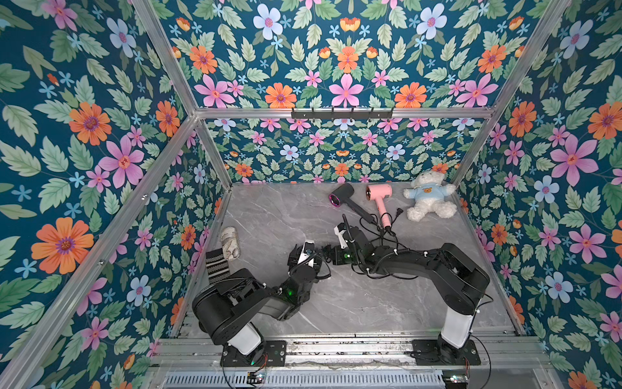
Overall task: Wrap the cord around the hair dryer
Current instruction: Adjust the hair dryer at the center of the board.
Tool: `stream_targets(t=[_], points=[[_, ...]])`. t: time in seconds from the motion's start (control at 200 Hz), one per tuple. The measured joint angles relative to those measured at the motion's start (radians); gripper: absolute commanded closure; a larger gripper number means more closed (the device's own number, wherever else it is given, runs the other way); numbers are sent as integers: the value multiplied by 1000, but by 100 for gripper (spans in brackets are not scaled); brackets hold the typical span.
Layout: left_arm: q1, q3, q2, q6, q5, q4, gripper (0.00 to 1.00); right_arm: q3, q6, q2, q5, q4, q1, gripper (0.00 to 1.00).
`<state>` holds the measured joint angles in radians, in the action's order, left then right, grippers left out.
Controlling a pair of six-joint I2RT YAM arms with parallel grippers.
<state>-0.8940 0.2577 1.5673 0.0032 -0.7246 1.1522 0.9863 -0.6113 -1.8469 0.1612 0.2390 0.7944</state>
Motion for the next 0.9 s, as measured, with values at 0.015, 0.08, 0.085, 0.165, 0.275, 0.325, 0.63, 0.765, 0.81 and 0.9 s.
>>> stream_targets(t=[0.015, 0.08, 0.085, 0.165, 0.275, 0.325, 0.63, 0.765, 0.81, 0.9], points=[[-5, -3, -1, -2, -4, 1, 100, -8, -3, 4, -3, 9, 2, 100], [-26, -14, -2, -14, -23, 8, 100, -34, -17, 17, -9, 35, 9, 100], [-27, -15, -2, -15, -24, 8, 100, -36, -18, 18, -10, 37, 9, 100], [-60, -28, 2, -39, -50, 20, 100, -64, -37, 35, -18, 49, 16, 100], [-88, -43, 18, -70, -74, 53, 100, -86, -52, 49, -23, 51, 21, 100], [-97, -51, 20, -86, -79, 64, 100, -94, -60, 55, -22, 51, 22, 100], [-128, -85, 32, -294, -23, -5, 95, -137, -95, 77, -37, 18, 24, 100], [-135, -87, 38, -360, -48, 53, 90, -127, -99, 81, -43, -11, 22, 100], [-135, -84, 37, -373, -55, 52, 87, -111, -102, 81, -44, -40, 22, 100], [-138, -58, 15, -402, -36, 9, 77, -47, -108, 88, -40, -156, 22, 100]])
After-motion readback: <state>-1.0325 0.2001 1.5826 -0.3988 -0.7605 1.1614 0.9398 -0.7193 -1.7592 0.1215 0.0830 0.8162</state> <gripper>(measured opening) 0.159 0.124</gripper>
